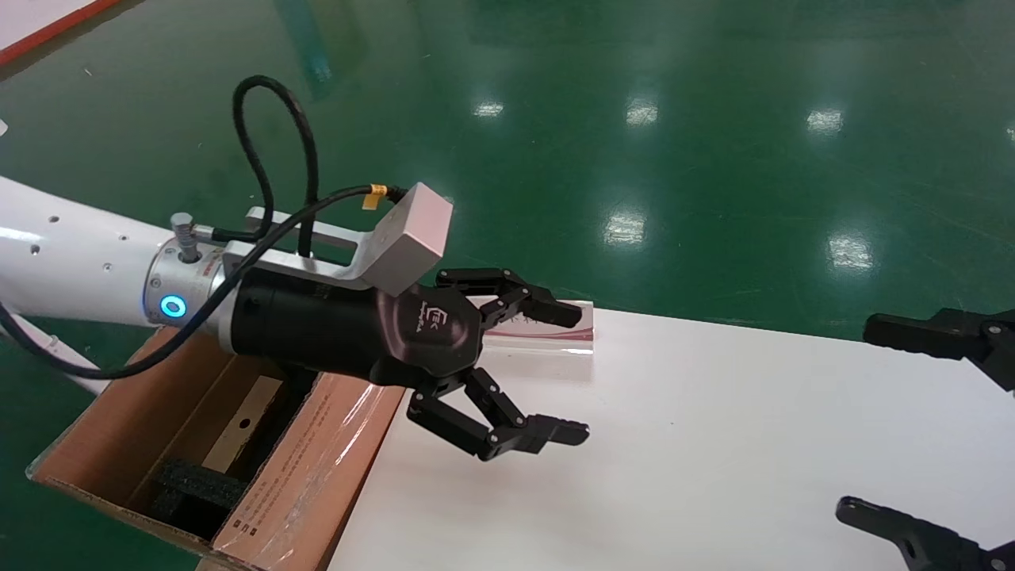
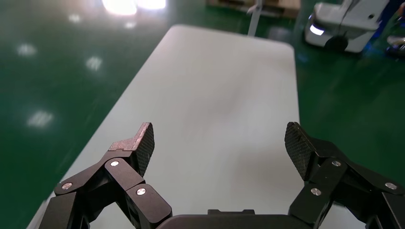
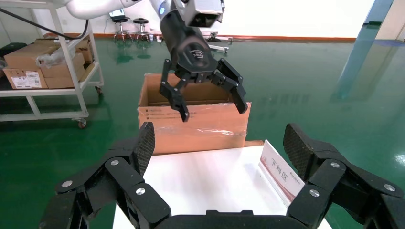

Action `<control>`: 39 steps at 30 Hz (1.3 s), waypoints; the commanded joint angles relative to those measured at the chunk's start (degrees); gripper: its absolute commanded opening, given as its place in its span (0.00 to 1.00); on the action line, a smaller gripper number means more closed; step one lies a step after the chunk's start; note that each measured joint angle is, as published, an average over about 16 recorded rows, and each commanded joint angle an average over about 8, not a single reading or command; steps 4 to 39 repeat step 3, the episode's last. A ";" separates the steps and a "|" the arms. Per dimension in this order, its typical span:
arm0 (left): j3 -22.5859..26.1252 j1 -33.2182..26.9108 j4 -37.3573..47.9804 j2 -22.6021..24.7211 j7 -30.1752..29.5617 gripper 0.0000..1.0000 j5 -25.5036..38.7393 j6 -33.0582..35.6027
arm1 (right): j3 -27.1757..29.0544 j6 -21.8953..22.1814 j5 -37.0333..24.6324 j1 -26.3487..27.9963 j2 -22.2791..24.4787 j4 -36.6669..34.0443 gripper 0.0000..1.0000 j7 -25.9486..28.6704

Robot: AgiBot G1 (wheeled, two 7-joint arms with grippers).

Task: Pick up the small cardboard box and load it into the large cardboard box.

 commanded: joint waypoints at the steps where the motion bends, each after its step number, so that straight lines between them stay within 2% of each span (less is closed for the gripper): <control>1: -4.33 3.68 -1.02 0.28 1.56 1.00 -1.45 0.50 | -0.01 0.00 0.01 0.00 0.00 0.00 1.00 0.00; 3: -5.56 4.72 -1.31 0.36 2.00 1.00 -1.86 0.64 | -0.01 0.00 0.01 0.00 0.00 0.00 1.00 -0.01; 39: -5.56 4.72 -1.31 0.36 2.00 1.00 -1.86 0.64 | -0.01 0.00 0.01 0.00 0.00 0.00 1.00 -0.01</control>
